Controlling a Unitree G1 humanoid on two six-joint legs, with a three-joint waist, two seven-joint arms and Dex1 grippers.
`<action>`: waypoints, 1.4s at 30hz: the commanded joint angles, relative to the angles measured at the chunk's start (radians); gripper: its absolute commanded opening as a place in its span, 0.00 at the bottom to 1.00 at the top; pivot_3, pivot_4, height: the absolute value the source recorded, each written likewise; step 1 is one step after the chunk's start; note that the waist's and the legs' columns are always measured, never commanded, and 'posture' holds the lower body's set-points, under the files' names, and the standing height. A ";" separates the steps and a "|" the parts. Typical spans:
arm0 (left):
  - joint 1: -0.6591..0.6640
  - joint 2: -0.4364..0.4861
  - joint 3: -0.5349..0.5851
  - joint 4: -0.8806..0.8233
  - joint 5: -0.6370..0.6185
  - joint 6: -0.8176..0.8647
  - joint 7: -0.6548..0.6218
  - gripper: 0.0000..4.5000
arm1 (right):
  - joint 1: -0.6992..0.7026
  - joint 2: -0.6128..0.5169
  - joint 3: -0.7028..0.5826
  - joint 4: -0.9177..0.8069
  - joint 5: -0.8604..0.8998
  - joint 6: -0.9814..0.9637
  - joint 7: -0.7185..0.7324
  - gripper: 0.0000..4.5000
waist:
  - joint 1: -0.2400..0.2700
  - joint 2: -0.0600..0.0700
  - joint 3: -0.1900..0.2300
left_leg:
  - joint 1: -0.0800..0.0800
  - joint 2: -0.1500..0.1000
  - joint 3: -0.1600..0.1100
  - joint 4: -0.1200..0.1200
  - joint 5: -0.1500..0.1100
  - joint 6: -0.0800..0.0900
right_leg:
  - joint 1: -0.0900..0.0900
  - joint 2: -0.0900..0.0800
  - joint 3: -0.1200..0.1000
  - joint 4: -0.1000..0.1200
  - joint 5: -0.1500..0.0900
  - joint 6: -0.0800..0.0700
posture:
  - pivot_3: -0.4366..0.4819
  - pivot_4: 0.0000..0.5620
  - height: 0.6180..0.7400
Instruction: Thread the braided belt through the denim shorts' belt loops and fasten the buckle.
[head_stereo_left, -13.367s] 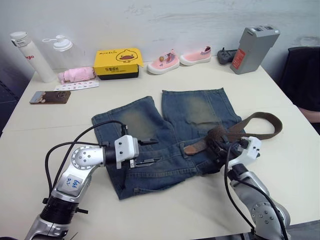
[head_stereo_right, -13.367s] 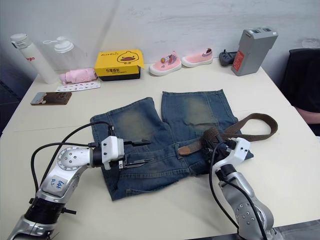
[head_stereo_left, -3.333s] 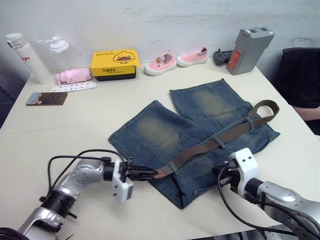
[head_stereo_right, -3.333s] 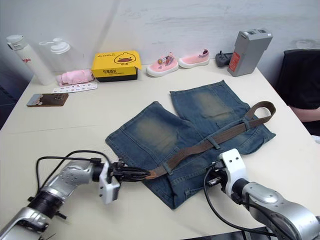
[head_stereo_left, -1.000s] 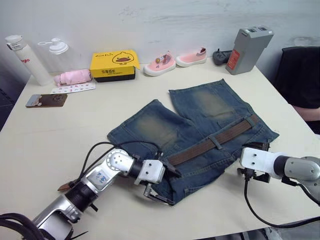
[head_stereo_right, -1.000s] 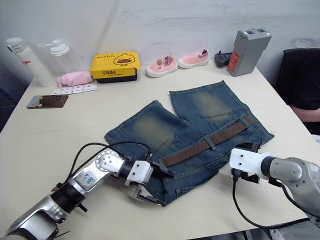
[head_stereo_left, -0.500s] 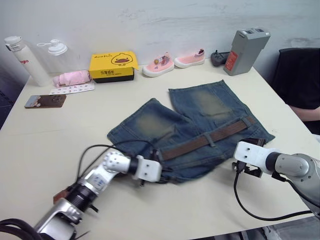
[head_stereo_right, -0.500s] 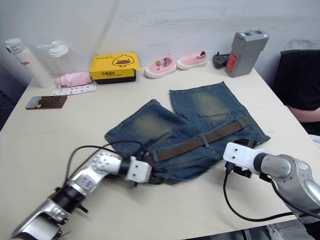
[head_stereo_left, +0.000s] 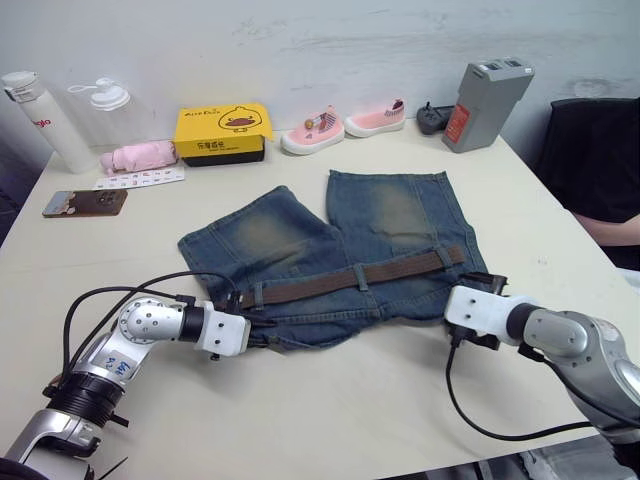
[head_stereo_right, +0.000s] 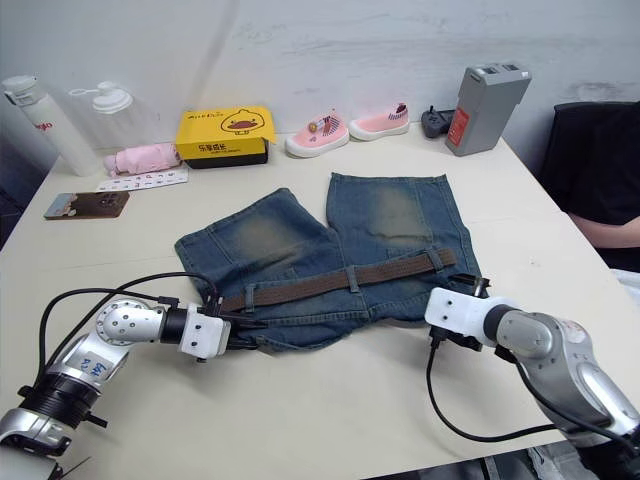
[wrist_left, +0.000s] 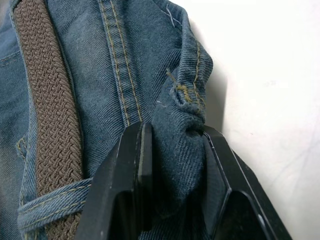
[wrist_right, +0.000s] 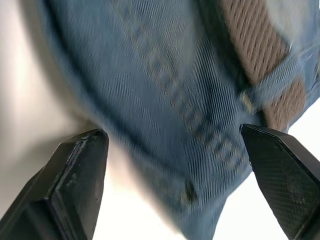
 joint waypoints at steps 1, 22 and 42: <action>-0.007 0.007 0.013 0.077 0.050 -0.036 0.005 0.29 | -0.010 0.032 0.051 0.035 -0.021 0.036 0.022 0.61 | 0.000 0.000 0.000 | 0.000 0.000 0.000 0.000 0.000 0.000 | 0.000 0.000 0.000 0.000 0.000 0.000 | 0.48 0.27 0.77; -0.086 0.142 0.028 0.518 0.174 -0.303 0.122 0.29 | -0.084 0.185 0.212 -0.074 -0.047 0.114 0.078 0.01 | -0.020 0.006 -0.002 | 0.001 0.000 0.004 -0.003 0.002 0.000 | -0.011 -0.001 -0.003 0.010 -0.002 -0.003 | 0.48 0.27 0.77; 0.063 0.097 0.067 0.264 0.055 -0.171 0.046 0.29 | -0.107 0.127 0.144 0.058 -0.063 0.091 0.026 0.01 | -0.008 0.005 -0.008 | 0.002 -0.002 0.003 -0.001 -0.002 0.003 | -0.014 -0.005 -0.002 0.011 -0.002 -0.003 | 0.48 0.27 0.77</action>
